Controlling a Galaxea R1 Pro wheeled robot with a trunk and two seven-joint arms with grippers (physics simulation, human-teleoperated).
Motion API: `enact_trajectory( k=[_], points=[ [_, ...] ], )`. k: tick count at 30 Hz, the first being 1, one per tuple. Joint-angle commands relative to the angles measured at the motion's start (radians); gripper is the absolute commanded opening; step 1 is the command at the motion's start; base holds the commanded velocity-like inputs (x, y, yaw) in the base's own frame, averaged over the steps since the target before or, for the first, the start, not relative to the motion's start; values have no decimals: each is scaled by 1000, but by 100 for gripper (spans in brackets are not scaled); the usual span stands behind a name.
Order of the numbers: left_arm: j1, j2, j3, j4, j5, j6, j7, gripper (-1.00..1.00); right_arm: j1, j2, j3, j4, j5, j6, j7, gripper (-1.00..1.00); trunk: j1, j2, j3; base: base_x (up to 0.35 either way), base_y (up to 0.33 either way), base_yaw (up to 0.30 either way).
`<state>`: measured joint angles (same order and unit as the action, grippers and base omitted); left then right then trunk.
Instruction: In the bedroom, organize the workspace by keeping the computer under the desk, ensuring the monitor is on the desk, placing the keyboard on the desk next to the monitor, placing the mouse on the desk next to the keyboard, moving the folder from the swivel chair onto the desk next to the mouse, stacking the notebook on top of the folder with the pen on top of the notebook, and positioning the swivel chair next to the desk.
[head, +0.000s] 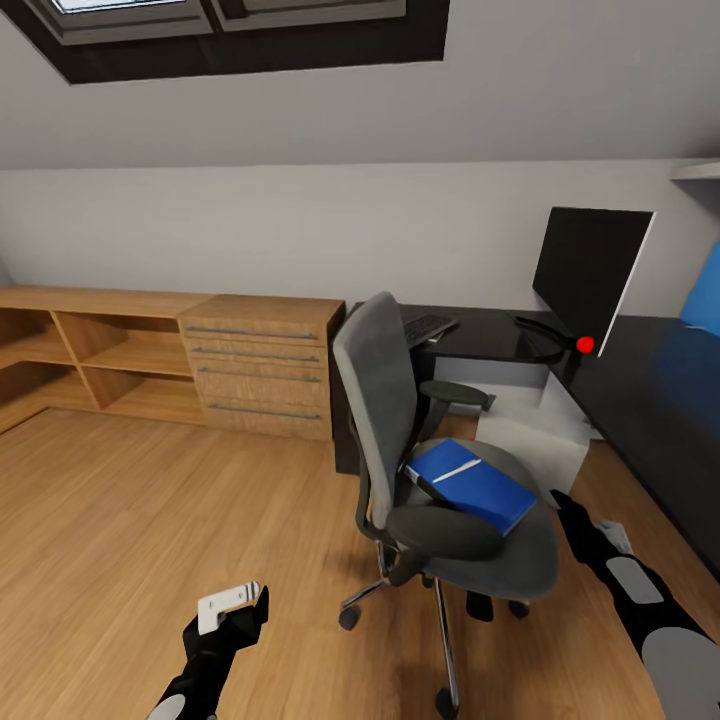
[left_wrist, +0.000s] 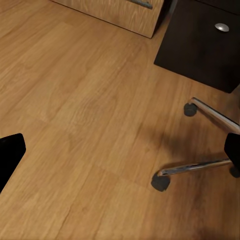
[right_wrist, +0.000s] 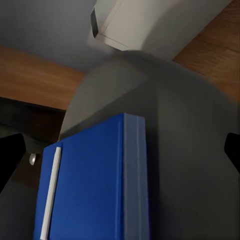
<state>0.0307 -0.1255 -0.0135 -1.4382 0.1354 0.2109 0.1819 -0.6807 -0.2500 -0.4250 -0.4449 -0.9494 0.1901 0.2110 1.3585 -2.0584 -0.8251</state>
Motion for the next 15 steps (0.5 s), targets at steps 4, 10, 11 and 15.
enact_trajectory(
  k=[4, 10, 11, 15],
  points=[
    [0, 0, -1, -2, 10, 4, 6, 100, -1, 0, -6, -1, -6, 9, 4, 100, 15, -29, -13, 0, 0, 0],
    [0, 0, -1, -2, 10, 4, 7, 100, -1, 0, -6, -1, -6, 8, 5, 100, 38, -71, -32, 0, 0, 0],
    [0, 0, -1, -2, 10, 4, 7, 100, -1, 0, -6, -1, -6, 8, 5, 100, 42, -78, -35, 0, 0, 0],
    [0, 0, -1, -2, 10, 4, 7, 100, -1, -2, -6, -1, -5, 8, 5, 100, 58, -106, -48, 0, 0, 0]
  ],
)
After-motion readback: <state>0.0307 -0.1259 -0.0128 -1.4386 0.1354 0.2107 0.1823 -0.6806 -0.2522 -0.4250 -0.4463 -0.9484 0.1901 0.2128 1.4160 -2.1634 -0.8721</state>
